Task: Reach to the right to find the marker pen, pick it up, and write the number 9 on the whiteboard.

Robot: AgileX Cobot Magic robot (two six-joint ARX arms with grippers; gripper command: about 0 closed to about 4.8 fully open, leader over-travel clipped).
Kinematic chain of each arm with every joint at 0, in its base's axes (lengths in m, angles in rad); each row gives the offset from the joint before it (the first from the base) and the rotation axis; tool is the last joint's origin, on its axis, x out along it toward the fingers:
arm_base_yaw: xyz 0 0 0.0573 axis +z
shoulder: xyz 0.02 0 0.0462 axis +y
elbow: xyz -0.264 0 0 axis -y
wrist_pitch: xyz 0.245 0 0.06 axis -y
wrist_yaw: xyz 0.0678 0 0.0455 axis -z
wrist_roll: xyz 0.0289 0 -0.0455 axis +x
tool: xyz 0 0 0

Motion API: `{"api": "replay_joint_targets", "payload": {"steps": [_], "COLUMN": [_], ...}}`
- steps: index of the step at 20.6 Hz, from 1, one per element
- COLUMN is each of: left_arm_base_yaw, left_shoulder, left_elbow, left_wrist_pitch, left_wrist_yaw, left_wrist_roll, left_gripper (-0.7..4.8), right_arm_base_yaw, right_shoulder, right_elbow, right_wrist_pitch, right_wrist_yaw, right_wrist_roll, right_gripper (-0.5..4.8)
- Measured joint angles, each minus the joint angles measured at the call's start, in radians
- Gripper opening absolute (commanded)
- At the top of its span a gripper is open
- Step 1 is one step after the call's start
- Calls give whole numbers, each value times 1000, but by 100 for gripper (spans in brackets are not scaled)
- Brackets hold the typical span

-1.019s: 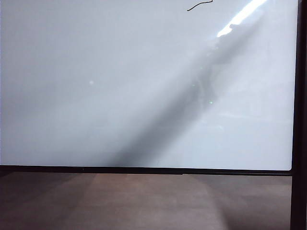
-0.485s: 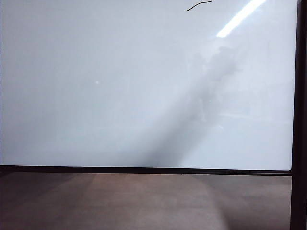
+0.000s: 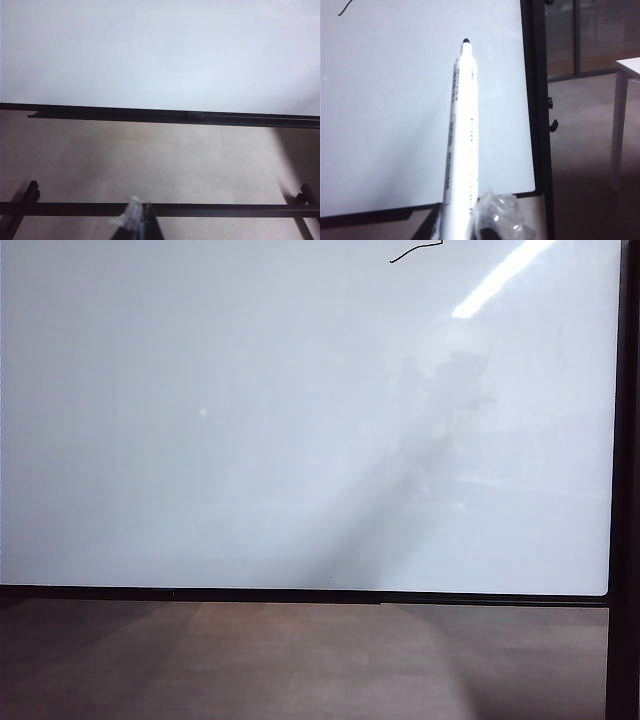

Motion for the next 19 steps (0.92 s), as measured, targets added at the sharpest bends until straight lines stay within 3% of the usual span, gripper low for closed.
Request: {"api": "replay_joint_targets", "payload": {"steps": [4, 6, 19], "left_arm_base_yaw": [0, 0, 0], "left_shoulder": [1, 0, 0], "left_elbow": [-4, -3, -4], "left_wrist_pitch": [40, 89, 74], "left_wrist_yaw": [0, 0, 0], "left_wrist_roll": [0, 0, 0], "left_gripper": [-5, -5, -5], "right_arm_base_yaw": [0, 0, 0], "right_shoulder": [-15, -16, -16], "right_elbow": [-27, -27, -38], "right_wrist_pitch": [-20, -11, -51], "right_wrist_yaw": [6, 8, 7], "right_wrist_roll": [90, 74, 40], "right_gripper": [-2, -2, 0]}}
